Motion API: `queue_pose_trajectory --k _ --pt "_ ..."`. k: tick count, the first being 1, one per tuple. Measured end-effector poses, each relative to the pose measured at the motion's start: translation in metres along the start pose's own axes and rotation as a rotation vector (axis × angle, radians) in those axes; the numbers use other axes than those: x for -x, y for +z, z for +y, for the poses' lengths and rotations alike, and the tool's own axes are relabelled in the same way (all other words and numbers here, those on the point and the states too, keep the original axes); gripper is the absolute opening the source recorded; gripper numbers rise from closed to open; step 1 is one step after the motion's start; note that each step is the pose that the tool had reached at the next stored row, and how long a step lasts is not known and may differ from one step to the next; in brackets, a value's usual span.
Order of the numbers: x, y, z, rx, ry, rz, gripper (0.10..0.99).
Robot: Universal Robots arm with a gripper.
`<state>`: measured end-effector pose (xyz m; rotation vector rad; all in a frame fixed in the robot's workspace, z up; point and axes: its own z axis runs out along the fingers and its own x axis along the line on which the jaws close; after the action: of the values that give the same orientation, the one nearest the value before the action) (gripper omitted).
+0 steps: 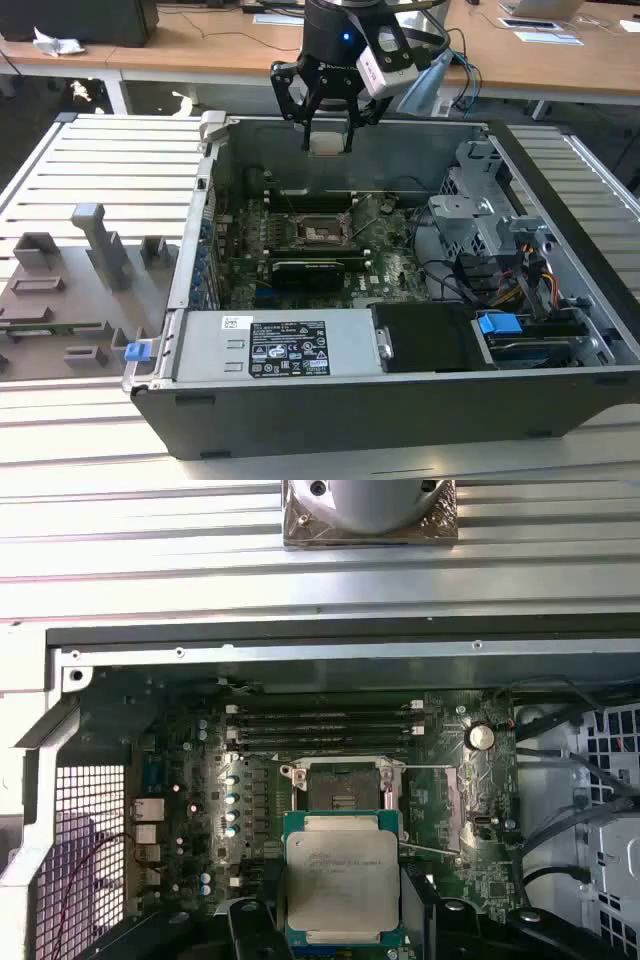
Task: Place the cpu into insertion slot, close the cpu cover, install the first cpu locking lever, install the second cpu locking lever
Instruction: 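Place the cpu into insertion slot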
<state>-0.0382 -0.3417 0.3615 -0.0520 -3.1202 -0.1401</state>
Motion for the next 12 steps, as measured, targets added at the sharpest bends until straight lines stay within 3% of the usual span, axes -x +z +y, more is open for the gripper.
queue_pose_trajectory --k 12 --pt "0.0002 0.0075 -0.0007 0.000 0.000 0.0000 0.541"
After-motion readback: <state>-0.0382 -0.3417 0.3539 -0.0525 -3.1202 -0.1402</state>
